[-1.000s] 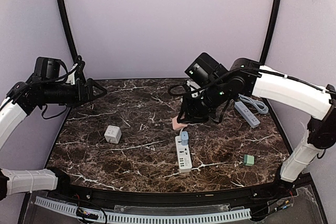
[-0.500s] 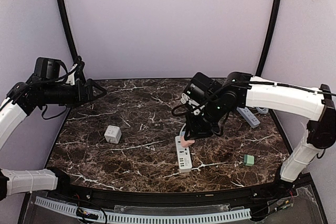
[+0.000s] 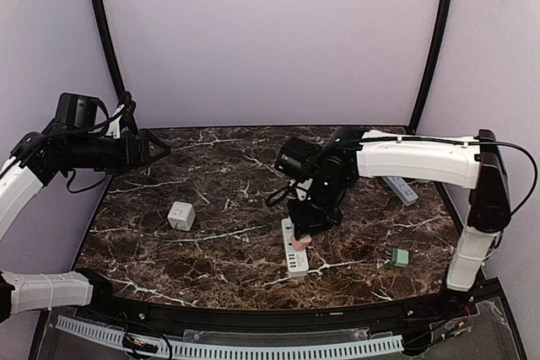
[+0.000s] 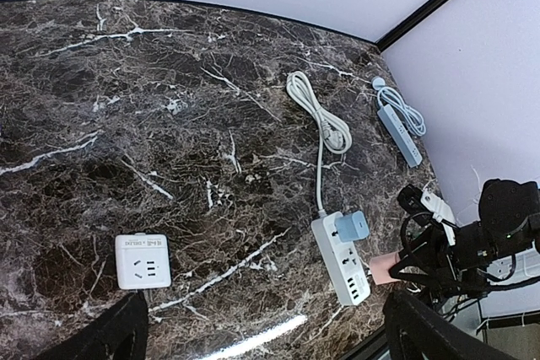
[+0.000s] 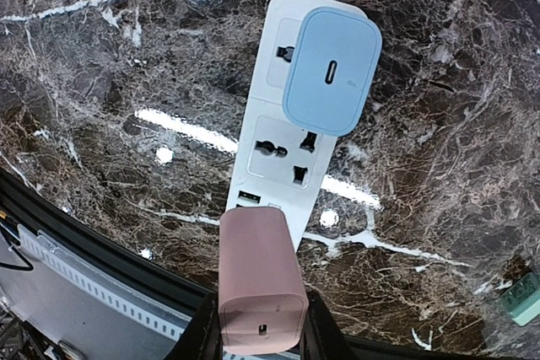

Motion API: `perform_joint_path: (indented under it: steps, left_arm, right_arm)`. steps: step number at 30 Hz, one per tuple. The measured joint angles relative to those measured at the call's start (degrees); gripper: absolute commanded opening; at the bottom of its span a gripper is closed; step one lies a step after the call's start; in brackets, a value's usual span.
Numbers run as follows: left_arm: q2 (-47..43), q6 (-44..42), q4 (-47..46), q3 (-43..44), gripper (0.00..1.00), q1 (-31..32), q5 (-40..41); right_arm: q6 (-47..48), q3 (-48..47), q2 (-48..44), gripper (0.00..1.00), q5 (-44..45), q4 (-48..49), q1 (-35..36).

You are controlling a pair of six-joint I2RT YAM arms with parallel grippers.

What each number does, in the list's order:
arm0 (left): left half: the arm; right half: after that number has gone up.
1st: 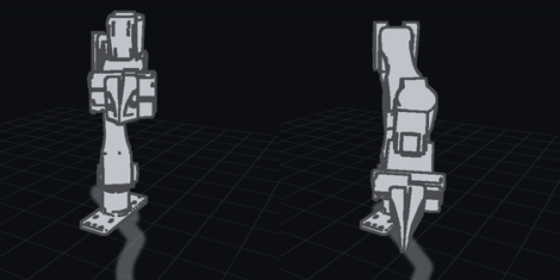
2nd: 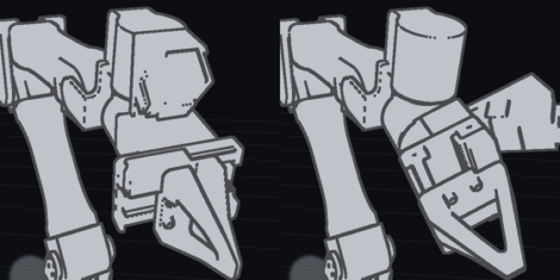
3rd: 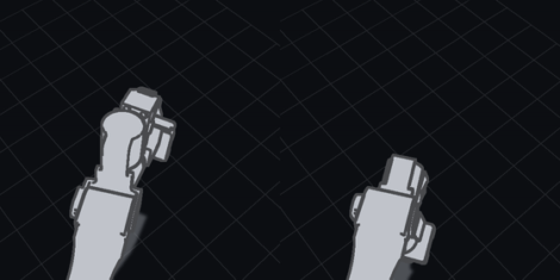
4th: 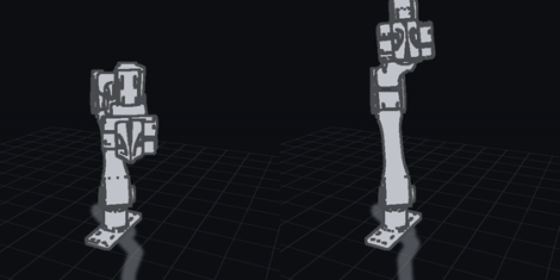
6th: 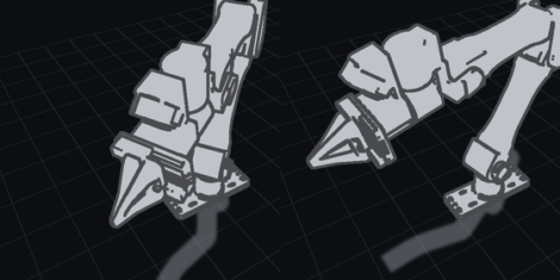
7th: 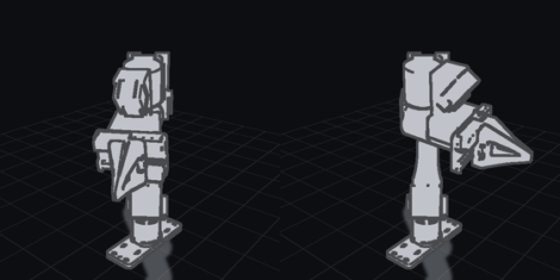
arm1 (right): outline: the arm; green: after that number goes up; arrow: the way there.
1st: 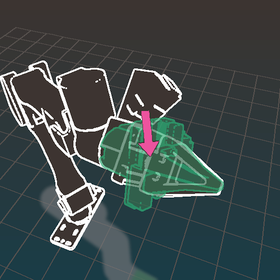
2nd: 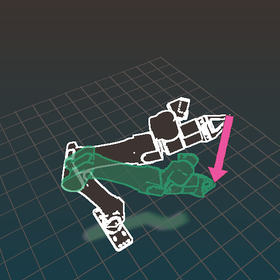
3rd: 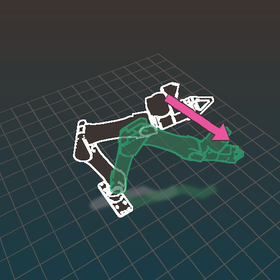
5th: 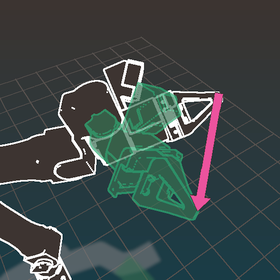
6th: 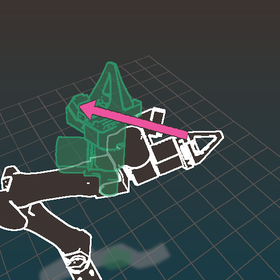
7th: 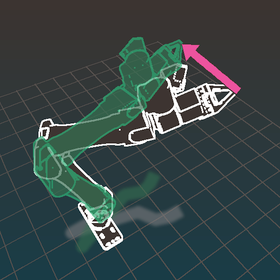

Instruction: Insert the plug

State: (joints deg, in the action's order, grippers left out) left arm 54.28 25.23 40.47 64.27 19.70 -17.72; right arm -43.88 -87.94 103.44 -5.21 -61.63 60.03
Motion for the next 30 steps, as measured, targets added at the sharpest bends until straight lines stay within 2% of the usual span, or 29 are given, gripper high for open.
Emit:
perform_joint_path:
  steps: [30]
  left_arm:
    - [-0.3,-0.6,0.4,-0.1,1.0,0.0,0.9]
  right_arm:
    - [0.1,-0.7,2.5,0.0,1.2,-1.7,-0.1]
